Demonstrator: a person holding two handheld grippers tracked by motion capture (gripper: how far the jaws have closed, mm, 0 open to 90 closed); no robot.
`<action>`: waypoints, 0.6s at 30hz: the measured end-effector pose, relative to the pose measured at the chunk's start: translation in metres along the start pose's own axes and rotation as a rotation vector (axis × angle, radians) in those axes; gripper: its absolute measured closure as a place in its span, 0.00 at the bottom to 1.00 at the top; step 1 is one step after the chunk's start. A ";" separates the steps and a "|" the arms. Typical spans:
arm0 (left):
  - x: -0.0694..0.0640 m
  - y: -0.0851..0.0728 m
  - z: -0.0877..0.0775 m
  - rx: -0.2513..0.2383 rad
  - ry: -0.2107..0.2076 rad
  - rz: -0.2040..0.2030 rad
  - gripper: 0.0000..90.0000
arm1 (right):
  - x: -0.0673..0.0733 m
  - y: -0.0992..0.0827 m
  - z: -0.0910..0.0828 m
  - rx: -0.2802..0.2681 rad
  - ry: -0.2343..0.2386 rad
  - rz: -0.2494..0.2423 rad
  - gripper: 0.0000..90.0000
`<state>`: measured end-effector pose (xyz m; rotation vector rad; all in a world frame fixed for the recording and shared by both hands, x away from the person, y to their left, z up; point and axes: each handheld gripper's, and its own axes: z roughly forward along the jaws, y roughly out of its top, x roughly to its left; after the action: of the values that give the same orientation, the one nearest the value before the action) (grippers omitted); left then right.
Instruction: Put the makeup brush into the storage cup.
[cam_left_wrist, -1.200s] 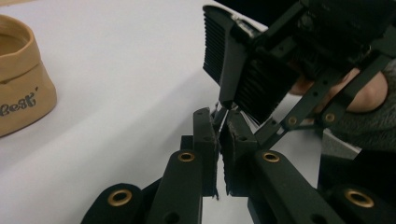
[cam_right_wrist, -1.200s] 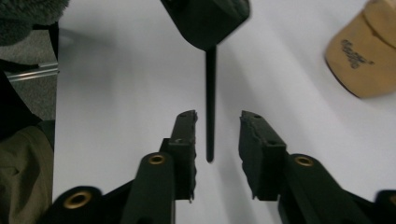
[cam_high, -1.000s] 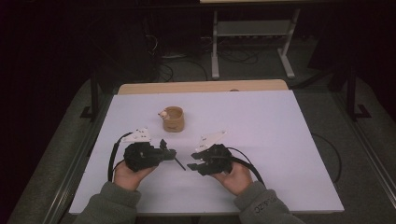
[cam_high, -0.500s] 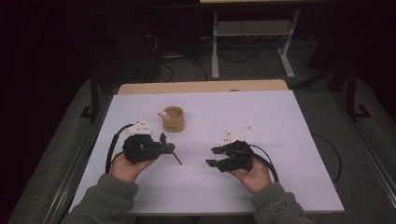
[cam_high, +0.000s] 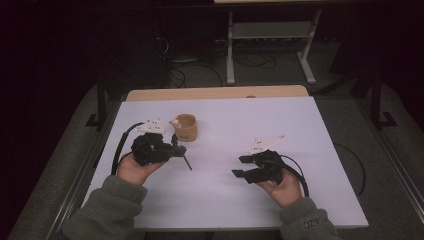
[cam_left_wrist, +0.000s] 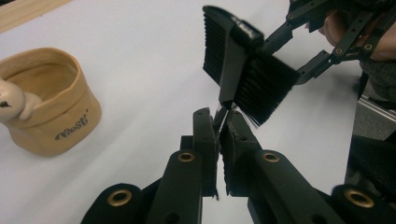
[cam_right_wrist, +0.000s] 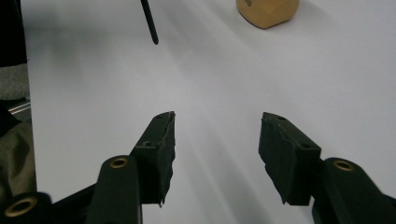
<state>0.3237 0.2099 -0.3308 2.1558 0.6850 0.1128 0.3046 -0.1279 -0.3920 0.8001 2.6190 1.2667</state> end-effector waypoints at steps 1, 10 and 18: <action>0.001 0.002 0.000 0.002 0.006 0.006 0.95 | 0.000 0.000 0.000 0.000 0.000 0.000 0.49; 0.012 0.020 -0.002 0.007 0.025 0.002 0.95 | -0.013 -0.011 -0.011 -0.001 -0.024 0.040 0.46; 0.025 0.040 -0.004 0.019 0.044 -0.008 0.95 | -0.020 -0.017 -0.019 -0.020 -0.041 0.054 0.45</action>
<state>0.3608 0.2056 -0.3024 2.1744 0.7220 0.1502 0.3084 -0.1597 -0.3947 0.8903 2.5646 1.2740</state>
